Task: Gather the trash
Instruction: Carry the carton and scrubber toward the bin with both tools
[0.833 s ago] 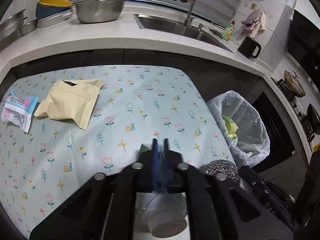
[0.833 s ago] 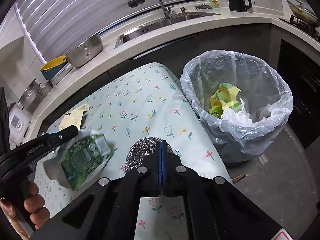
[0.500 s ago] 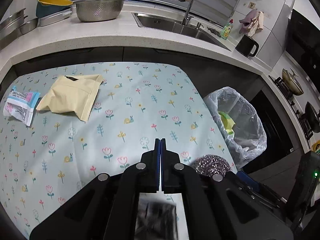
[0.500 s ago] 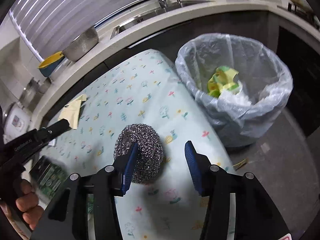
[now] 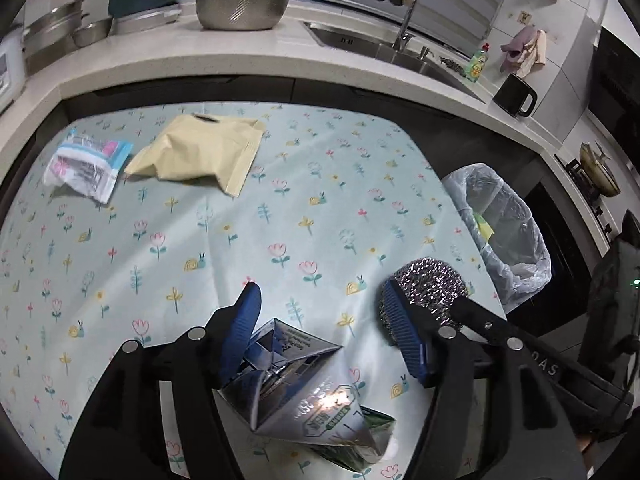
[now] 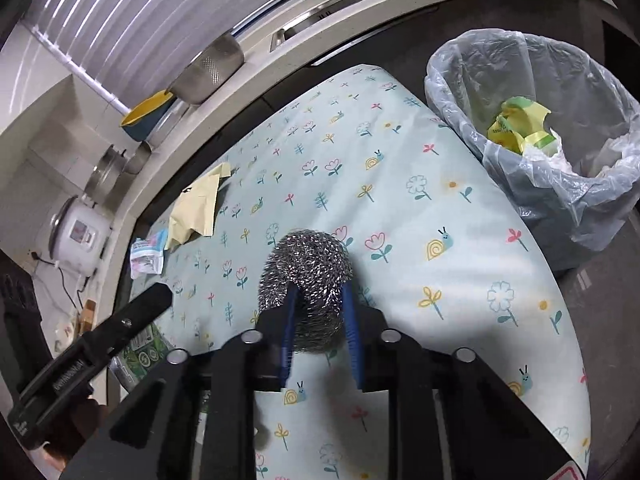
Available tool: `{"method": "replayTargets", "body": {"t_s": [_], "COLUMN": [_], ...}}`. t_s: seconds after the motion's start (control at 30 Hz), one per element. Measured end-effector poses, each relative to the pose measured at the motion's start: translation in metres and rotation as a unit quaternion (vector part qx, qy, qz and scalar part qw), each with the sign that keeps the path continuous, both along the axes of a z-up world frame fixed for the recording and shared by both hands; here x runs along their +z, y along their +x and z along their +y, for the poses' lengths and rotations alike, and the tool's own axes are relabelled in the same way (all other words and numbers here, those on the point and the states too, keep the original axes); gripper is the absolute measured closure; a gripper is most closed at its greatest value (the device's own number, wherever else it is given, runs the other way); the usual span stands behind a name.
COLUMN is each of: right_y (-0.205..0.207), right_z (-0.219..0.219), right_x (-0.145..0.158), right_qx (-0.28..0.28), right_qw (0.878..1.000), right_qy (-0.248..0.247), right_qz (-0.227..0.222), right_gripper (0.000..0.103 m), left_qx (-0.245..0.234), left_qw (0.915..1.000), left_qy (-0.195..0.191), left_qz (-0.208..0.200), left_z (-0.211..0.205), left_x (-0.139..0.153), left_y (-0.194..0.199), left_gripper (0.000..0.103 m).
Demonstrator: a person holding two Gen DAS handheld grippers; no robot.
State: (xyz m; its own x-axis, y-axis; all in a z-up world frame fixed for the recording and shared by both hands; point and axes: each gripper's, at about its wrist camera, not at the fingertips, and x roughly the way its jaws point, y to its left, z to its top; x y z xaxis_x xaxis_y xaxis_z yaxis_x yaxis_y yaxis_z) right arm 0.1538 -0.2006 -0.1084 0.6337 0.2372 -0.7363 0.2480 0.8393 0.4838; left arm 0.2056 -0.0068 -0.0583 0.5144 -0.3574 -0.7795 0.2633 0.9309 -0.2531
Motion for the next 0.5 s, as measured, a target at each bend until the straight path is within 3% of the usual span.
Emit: {"method": "replayTargets", "body": {"t_s": [0.1,0.2,0.27,0.37,0.5], "right_y": [-0.001,-0.003,-0.004,0.000,0.011], "right_z": [0.004,0.005,0.006,0.008,0.015], "right_x": [0.002,0.002,0.003,0.002,-0.005], "right_qx": [0.005,0.005,0.004,0.007,0.011], "right_qw": [1.000,1.000,1.000,1.000,1.000], "right_qy": [0.004,0.011,0.015,0.024,0.024], "right_qz": [0.005,0.012,0.012,0.011,0.018], "right_gripper": [0.085,0.079,0.076,0.060,0.058], "left_qx": [0.011,0.007,0.004,0.015,0.036], "left_qw": [0.9998,0.9997,0.9998,0.9997,0.9989], "left_qy": [-0.002,0.002,-0.005,-0.017,-0.027], "left_qz": [0.019,0.023,0.017,0.002,-0.008], "left_z": [0.000,-0.006,-0.005,0.003,0.017], "left_x": [-0.011,-0.015,-0.011,0.003,0.017], "left_y": [0.005,0.005,0.002,0.000,0.002], "left_gripper": [0.042,0.042,0.042,0.035,0.030]}}
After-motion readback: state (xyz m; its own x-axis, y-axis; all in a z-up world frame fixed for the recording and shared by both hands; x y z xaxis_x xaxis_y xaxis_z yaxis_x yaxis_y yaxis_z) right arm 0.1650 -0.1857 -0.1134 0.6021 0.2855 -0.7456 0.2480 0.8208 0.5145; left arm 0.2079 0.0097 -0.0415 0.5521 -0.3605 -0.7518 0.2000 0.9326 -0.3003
